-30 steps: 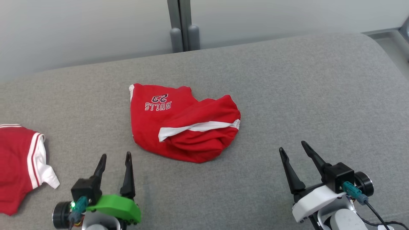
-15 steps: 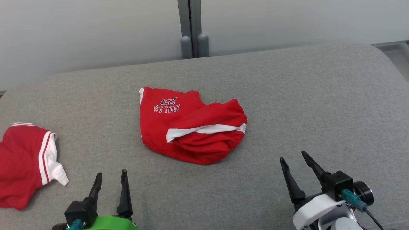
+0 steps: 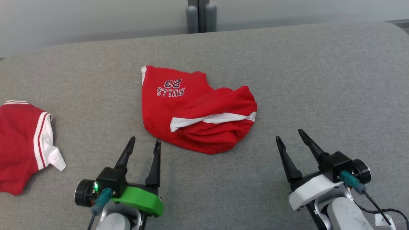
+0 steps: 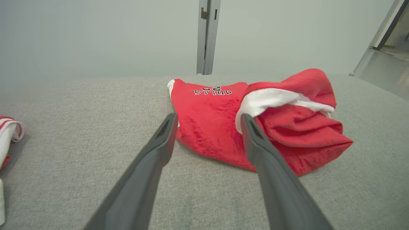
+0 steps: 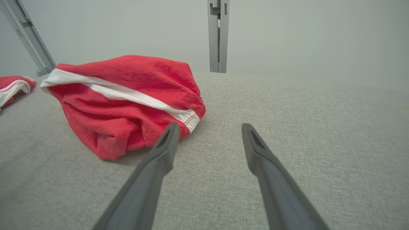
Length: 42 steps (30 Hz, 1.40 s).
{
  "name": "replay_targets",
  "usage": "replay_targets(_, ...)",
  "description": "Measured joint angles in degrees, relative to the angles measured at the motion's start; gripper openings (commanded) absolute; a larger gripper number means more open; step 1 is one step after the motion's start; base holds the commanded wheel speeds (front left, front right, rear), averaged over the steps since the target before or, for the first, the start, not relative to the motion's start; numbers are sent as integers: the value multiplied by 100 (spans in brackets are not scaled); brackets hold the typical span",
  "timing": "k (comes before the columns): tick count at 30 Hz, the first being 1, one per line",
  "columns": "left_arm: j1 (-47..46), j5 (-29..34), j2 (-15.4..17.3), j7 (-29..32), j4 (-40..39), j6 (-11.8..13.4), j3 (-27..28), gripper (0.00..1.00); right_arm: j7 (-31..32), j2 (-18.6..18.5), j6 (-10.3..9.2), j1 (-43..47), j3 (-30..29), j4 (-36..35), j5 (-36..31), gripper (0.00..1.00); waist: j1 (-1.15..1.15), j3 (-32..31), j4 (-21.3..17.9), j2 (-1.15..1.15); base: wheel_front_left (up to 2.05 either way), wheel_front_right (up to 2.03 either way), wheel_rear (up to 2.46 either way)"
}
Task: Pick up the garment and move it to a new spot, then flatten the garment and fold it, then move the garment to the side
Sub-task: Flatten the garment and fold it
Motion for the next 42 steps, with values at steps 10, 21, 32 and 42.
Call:
replay_targets(10,-636,53,-1,0,434,-66,-393,100,0,3,0,-246,145,-42,49,100,0,520,-165,0,0,0,0)
replay_targets(21,-904,141,-3,1,355,-5,27,0,1,0,0,-337,78,-33,126,100,0,776,-560,0,0,0,0)
replay_targets(32,-2553,816,12,0,-412,-102,-548,0,0,3,0,-322,199,12,345,100,0,510,-783,0,0,0,0)
replay_targets(42,-4104,-23,-7,-4,-292,320,-1605,0,0,0,0,-148,194,69,437,100,0,303,-1077,0,0,0,0)
